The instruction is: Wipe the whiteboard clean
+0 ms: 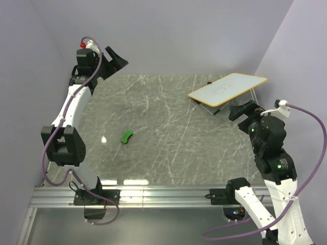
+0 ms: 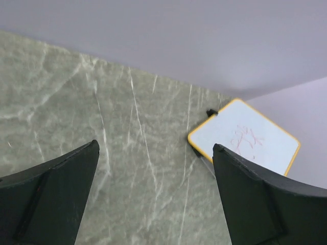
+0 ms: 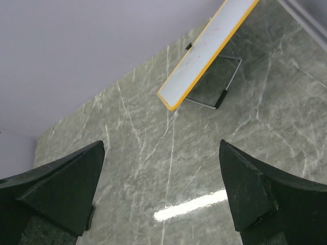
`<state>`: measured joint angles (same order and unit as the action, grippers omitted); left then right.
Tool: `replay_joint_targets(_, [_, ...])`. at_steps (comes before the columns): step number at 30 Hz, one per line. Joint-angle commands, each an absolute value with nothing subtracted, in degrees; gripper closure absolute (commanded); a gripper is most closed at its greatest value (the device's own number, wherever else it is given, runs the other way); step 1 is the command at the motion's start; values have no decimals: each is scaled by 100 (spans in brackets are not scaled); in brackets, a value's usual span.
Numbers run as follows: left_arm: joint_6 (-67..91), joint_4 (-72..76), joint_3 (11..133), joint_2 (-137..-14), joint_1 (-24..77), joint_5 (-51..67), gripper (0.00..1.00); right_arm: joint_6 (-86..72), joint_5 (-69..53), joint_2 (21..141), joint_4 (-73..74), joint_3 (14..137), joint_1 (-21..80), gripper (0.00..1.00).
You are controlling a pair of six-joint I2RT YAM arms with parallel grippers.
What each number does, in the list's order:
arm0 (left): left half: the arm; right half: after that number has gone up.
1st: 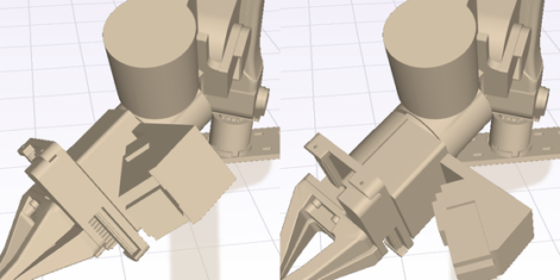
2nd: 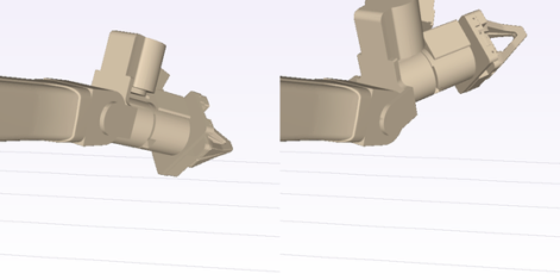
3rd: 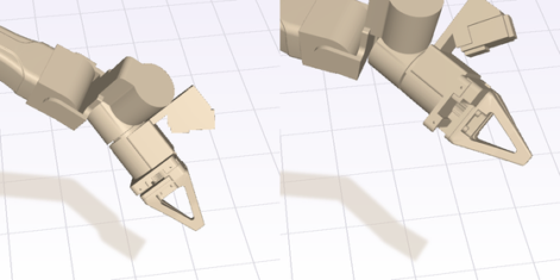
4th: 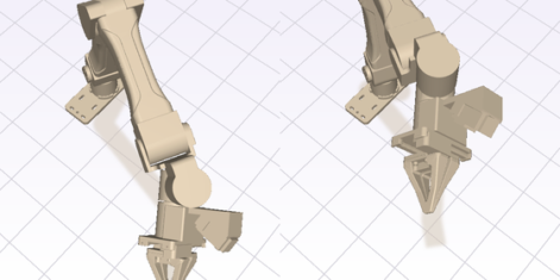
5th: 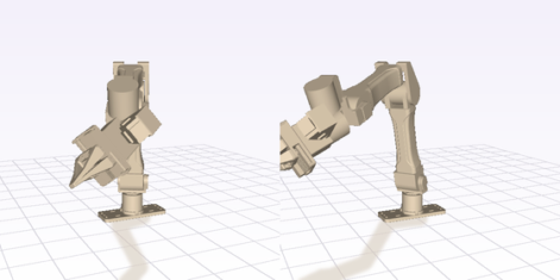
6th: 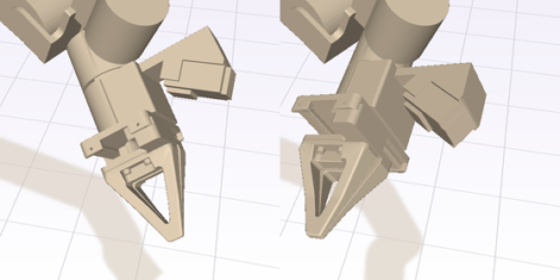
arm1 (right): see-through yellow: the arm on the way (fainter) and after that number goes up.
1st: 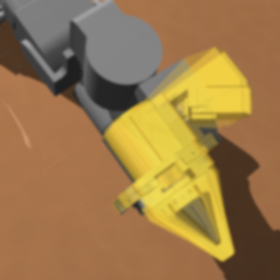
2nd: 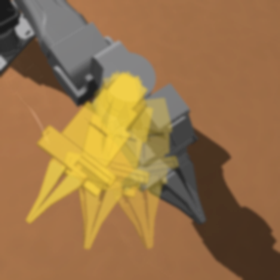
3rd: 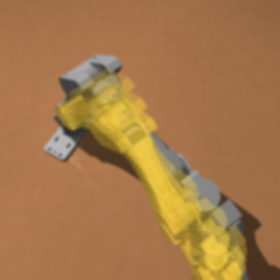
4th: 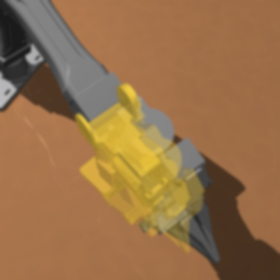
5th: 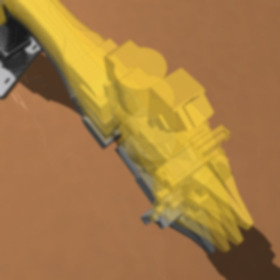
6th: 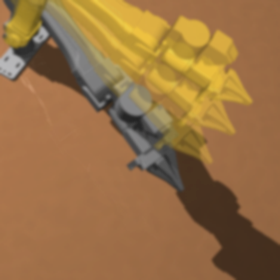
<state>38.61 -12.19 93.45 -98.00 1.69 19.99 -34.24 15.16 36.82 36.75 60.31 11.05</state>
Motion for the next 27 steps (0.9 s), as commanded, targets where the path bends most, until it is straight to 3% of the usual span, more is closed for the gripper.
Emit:
replay_joint_targets(1, [3797, -1473, 10401, -9859, 475, 1950, 0, -3497, 1688, 3875, 3586, 6143, 1134, 0])
replay_joint_targets(4, [3525, -2089, 11640, -10782, 544, 2495, 0, -3664, 1897, 4437, 3822, 6599, 1116, 0])
replay_joint_targets(11, [3313, -1899, 13094, -12372, 984, 2329, 1, -3849, 2004, 5615, 4375, 7933, 958, 0])
replay_joint_targets(18, [4463, -266, 13298, -13604, 1125, 3172, 1, -4359, 2145, 6415, 4456, 8516, 581, 0])
replay_joint_targets(22, [5693, 1762, 13322, -14272, 1335, 3717, 1, -4719, 2092, 6916, 4605, 8753, 221, 3])
replay_joint_targets(25, [5818, 1609, 14217, -14949, 1563, 3718, 1, -4938, 2048, 7539, 5044, 9148, 53, 4])
replay_joint_targets(27, [5915, 2028, 13907, -14986, 1661, 3622, 1, -5053, 1952, 8040, 5273, 9447, -158, 4])
